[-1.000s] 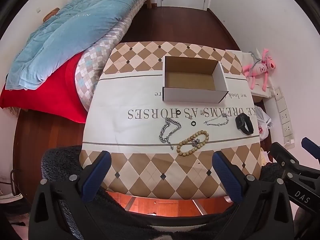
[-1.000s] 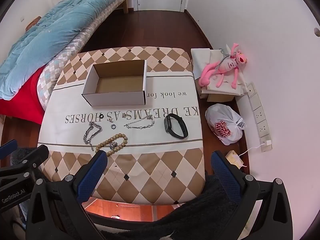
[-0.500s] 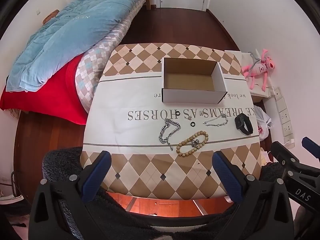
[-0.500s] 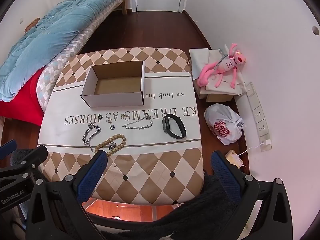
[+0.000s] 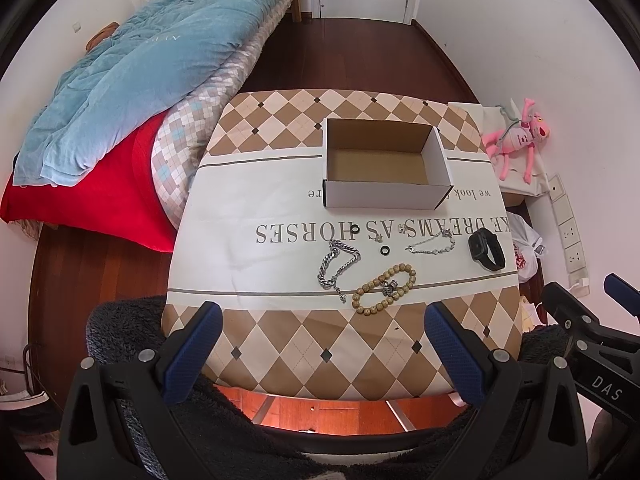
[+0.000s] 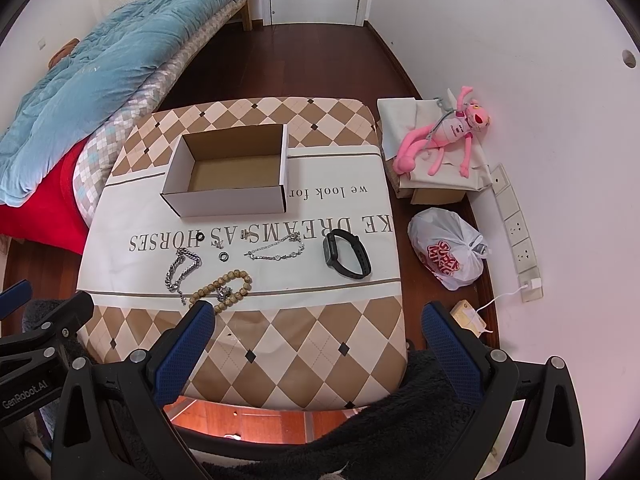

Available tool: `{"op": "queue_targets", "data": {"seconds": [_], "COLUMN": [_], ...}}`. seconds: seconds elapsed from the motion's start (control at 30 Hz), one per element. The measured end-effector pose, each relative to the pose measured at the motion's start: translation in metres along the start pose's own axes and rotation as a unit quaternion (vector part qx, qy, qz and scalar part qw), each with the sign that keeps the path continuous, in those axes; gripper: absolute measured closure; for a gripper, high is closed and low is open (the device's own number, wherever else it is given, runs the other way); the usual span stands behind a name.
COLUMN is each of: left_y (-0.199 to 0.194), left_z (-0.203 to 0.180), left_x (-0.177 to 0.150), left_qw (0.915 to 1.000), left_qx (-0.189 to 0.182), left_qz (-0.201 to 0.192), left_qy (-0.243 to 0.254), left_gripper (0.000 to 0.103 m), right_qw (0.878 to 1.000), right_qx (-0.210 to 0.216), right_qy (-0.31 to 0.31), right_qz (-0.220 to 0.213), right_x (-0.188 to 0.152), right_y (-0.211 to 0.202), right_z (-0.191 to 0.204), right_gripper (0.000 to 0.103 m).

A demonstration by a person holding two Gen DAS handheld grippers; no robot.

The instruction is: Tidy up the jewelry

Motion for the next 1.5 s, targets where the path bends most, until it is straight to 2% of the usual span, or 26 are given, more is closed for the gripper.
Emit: {"op": "queue_targets", "data": {"seconds": [1.5], "left_y": [-0.011], "left_z": [-0.004], "left_x": [0.005], "left_qw": [1.0000], "left_qx": [0.000], "left_qz": [-0.004], "left_qy": [0.001], "left_gripper": [0.000], "right_qw": [1.000], "right_qx": [0.000], "right_qy": [-0.001], "right_qz": [-0.007], "right_x": [0.004], "right_y": [-0.008], "right_z": [-0.003], "right_gripper": [0.000]}}
Point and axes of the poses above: each gripper's, at about its wrist camera, not at the fingertips, and y roughly the way its jaws point, z to its left, x to its top, the point moved 9 cm from there along y, roughly the way its jaws point, and after that the axes turned 10 degrees about x, right-handed, at the moved point
